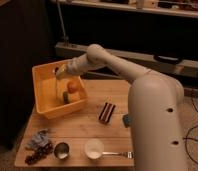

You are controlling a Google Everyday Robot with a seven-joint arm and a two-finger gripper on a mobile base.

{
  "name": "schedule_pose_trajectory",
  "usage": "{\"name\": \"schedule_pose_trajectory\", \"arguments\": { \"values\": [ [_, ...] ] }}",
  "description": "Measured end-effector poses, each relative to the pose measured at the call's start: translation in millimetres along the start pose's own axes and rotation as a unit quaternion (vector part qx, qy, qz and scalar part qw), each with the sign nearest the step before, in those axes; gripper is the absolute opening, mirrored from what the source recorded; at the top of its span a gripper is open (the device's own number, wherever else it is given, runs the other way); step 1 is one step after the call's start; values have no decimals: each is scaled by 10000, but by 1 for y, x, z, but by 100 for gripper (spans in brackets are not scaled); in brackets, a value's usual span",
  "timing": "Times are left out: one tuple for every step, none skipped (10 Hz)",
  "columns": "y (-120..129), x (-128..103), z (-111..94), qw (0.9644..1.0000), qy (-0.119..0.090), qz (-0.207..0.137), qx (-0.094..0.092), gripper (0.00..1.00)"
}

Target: Place brush in tray

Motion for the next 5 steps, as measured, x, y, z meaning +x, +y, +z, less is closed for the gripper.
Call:
{"name": "schedule_pose_trajectory", "arguments": {
  "values": [
    [0, 1, 3, 10000, 25, -17, 43, 63],
    [-3, 1, 0, 10000, 15, -14, 59, 63],
    [-6, 1, 0, 10000, 11, -10, 85, 63],
    [-5, 1, 1, 10000, 19, -17, 86, 63],
    [-5, 1, 1, 10000, 21, -21, 81, 63]
  ]
}}
